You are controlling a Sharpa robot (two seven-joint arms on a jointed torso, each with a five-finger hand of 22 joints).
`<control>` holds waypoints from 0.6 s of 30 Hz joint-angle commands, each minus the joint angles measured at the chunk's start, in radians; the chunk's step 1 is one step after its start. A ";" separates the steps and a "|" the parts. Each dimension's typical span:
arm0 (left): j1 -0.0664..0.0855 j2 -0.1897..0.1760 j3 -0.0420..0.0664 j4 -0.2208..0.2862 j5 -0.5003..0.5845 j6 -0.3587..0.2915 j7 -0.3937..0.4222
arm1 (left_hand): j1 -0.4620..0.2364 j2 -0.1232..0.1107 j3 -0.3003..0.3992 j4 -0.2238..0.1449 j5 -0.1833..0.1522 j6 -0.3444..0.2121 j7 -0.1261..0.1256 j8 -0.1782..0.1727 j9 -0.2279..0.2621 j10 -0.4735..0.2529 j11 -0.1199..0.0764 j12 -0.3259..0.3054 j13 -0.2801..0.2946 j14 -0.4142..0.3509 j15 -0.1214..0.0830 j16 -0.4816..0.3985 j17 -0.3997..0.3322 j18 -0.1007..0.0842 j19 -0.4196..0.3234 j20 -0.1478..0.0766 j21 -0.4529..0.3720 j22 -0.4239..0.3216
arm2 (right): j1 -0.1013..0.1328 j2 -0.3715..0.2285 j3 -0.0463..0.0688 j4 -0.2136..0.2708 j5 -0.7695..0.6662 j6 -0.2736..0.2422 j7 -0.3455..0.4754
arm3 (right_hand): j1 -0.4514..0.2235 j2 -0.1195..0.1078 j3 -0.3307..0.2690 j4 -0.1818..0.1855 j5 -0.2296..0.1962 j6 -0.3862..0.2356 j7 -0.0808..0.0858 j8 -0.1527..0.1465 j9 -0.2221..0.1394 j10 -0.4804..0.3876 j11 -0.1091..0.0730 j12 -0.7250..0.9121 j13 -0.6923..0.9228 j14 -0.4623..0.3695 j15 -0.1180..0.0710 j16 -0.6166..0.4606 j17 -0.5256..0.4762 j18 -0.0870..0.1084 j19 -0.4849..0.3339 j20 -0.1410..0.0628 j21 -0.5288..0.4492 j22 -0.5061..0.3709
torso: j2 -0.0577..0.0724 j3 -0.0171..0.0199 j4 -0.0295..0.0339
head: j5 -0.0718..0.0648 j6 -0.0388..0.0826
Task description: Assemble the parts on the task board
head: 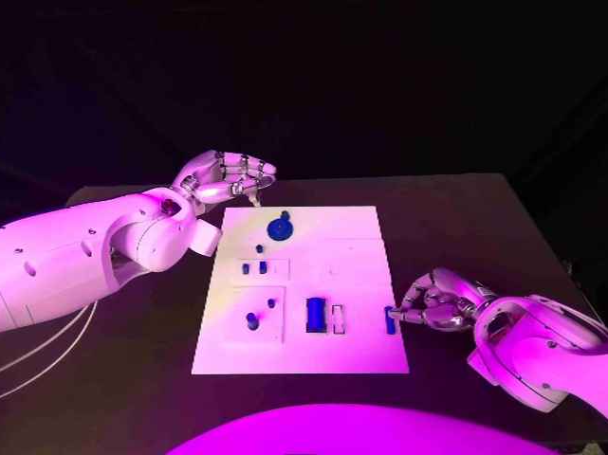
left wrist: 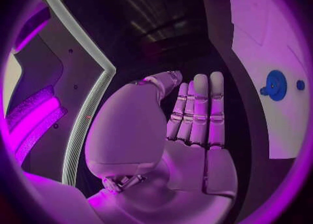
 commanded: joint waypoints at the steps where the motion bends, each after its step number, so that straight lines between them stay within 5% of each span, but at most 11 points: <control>1: 0.000 0.001 0.001 0.003 0.007 0.006 0.011 | -0.003 0.010 -0.002 0.000 0.005 -0.004 0.003 0.006 -0.001 -0.007 -0.003 0.004 -0.001 -0.005 0.000 -0.001 -0.001 0.014 0.001 0.003 -0.007 -0.001 | -0.009 0.008 0.000 -0.007 -0.066 0.047 -0.026 | -0.007 0.000 -0.008 0.001 -0.001 0.007 -0.002 0.006 0.002 0.025 -0.006 -0.002 0.146 0.100 -0.003 0.003 0.242 -0.008 0.040 0.002 0.003 0.203 | 0.000 -0.0005 0.0006 | -0.002 -0.002; 18: 0.000 -0.002 0.001 0.004 0.007 0.006 0.009 | -0.003 0.010 -0.002 0.000 0.005 -0.004 0.003 0.006 -0.001 -0.007 -0.003 0.004 -0.001 -0.005 0.000 -0.001 -0.001 0.014 0.001 0.003 -0.007 -0.001 | -0.034 0.066 -0.001 -0.056 -0.111 0.055 -0.070 | 0.004 0.010 -0.009 -0.003 0.001 0.016 -0.009 0.012 0.008 0.027 -0.013 -0.002 0.147 0.101 -0.008 0.004 0.247 -0.009 0.043 -0.002 0.013 0.205 | 0.002 -0.0002 0.0013 | 0.006 -0.010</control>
